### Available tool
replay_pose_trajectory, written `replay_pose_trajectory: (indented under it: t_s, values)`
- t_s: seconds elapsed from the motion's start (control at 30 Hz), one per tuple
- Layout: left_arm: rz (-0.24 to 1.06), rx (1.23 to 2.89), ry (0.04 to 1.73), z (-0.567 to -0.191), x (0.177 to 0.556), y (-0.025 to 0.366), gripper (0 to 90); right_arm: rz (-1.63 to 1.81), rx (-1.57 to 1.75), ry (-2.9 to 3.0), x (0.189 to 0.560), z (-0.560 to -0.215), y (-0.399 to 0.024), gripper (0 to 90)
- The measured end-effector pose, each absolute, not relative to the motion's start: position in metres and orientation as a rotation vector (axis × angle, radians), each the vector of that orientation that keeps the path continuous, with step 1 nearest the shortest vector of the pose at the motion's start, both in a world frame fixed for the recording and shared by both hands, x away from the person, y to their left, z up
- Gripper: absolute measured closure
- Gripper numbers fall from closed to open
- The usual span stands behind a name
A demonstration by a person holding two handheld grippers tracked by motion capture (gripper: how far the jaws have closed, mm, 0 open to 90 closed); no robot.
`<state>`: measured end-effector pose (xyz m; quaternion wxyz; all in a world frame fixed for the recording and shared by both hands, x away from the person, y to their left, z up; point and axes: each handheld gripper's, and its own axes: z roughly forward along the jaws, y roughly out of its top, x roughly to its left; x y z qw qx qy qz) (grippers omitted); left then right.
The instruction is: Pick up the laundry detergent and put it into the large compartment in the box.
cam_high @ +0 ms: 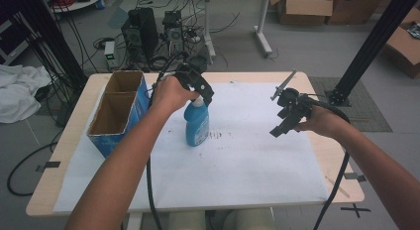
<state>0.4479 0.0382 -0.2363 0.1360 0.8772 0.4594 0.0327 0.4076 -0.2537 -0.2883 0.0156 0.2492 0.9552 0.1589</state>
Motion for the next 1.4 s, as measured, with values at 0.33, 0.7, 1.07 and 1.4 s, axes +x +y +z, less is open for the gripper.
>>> replay_pose_trajectory:
  t_s: [0.33, 0.7, 1.07, 1.4]
  values:
    - [0.073, 2.552, 1.337, -0.251, 0.451, 0.035, 19.0, 0.492, 0.779, 2.975, 0.408, -0.29, -0.256, 17.3]
    - [0.024, 2.566, 1.359, -0.278, 0.452, 0.034, 19.0, 0.491, 0.782, 2.981, 0.408, -0.293, -0.257, 17.3]
    - [0.025, 2.581, 1.35, -0.286, 0.452, 0.035, 19.0, 0.494, 0.787, 2.982, 0.409, -0.294, -0.258, 17.3]
    - [0.021, 2.589, 1.358, -0.293, 0.453, 0.035, 19.6, 0.495, 0.789, 2.982, 0.41, -0.295, -0.258, 17.3]
